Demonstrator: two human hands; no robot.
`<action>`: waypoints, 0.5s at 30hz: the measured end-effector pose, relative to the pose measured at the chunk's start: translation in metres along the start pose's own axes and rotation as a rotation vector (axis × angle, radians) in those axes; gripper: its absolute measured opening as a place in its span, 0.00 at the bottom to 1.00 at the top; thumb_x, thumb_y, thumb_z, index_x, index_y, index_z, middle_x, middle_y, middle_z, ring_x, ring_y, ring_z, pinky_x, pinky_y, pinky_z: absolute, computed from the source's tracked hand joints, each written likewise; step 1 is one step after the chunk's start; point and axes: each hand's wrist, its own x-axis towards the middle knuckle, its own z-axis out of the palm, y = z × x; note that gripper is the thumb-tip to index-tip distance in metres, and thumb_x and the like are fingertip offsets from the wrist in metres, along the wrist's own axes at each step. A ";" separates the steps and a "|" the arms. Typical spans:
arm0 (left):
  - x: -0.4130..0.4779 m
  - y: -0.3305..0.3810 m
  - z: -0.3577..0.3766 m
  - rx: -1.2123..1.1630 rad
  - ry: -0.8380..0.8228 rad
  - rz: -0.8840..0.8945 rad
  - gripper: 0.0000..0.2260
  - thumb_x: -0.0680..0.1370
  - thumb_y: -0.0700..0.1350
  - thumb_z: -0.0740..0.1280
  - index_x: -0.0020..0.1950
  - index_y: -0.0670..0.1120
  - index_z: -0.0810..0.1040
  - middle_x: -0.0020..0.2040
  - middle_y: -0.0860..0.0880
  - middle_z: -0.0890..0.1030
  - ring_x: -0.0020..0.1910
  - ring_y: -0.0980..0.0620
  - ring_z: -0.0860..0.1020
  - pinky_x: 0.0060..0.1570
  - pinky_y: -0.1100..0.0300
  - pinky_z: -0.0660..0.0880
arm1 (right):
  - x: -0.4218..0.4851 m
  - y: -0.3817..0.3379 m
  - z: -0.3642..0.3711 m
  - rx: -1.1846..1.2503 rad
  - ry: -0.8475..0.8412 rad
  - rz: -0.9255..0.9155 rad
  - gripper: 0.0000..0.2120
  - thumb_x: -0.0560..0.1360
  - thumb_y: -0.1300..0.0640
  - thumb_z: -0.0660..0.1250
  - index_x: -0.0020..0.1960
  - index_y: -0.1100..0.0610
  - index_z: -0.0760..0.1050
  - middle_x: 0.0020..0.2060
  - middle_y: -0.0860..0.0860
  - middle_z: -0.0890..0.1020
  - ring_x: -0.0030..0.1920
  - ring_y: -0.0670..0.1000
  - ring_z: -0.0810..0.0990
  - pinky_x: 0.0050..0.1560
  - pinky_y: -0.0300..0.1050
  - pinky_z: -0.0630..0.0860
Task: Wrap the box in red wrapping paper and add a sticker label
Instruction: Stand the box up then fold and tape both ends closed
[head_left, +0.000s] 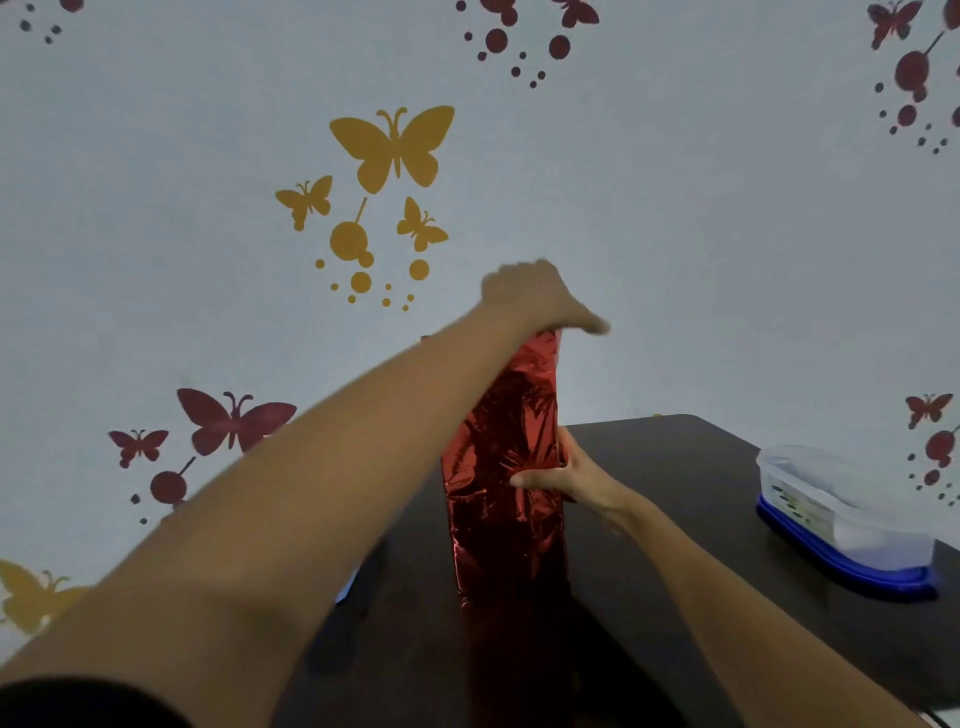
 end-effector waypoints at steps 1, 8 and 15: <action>-0.002 0.006 0.016 0.046 -0.024 0.036 0.26 0.71 0.57 0.72 0.60 0.42 0.72 0.55 0.46 0.78 0.56 0.45 0.76 0.49 0.57 0.70 | 0.000 0.001 0.001 0.003 0.001 0.003 0.42 0.59 0.52 0.76 0.68 0.48 0.58 0.59 0.44 0.75 0.56 0.41 0.76 0.47 0.33 0.72; 0.029 -0.071 -0.031 -0.657 0.387 -0.187 0.06 0.75 0.38 0.64 0.47 0.37 0.78 0.36 0.42 0.83 0.33 0.47 0.83 0.42 0.52 0.82 | 0.000 0.004 0.001 -0.012 0.024 0.004 0.46 0.58 0.49 0.77 0.70 0.49 0.59 0.61 0.47 0.75 0.58 0.43 0.76 0.48 0.34 0.72; -0.053 -0.171 0.038 -1.010 0.196 -0.246 0.03 0.74 0.37 0.70 0.41 0.43 0.82 0.42 0.46 0.83 0.45 0.49 0.81 0.43 0.62 0.79 | -0.001 0.006 0.002 0.022 0.029 -0.007 0.48 0.52 0.44 0.77 0.68 0.45 0.60 0.60 0.46 0.76 0.58 0.45 0.77 0.51 0.36 0.73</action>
